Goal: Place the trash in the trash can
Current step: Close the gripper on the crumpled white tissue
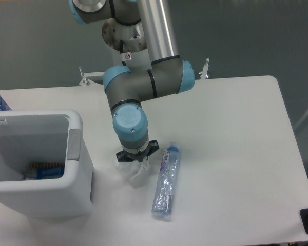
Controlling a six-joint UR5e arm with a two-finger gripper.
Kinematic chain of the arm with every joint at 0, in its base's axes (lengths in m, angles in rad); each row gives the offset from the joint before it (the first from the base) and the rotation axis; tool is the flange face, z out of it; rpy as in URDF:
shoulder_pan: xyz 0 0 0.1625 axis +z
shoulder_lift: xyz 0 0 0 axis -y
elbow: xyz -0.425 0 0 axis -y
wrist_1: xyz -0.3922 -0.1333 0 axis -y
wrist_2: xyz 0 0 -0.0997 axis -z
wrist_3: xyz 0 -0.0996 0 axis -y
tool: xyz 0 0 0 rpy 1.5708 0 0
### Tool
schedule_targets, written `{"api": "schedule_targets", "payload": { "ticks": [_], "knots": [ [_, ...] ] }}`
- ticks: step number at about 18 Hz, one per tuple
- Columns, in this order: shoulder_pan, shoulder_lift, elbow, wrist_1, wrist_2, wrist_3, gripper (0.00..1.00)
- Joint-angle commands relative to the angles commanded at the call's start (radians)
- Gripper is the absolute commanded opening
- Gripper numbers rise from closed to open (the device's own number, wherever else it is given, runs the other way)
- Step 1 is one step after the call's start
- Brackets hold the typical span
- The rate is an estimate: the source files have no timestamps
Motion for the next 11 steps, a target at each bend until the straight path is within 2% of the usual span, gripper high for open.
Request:
{"api": "schedule_targets", "payload": {
  "ticks": [4, 6, 11],
  "knots": [
    [0.000, 0.003, -0.003, 0.002, 0.000, 0.002, 0.00],
    [0.002, 0.023, 0.003, 0.006, -0.003, 0.005, 0.00],
    [0.021, 0.086, 0.073, 0.020, -0.017, 0.009, 0.00]
  ]
}}
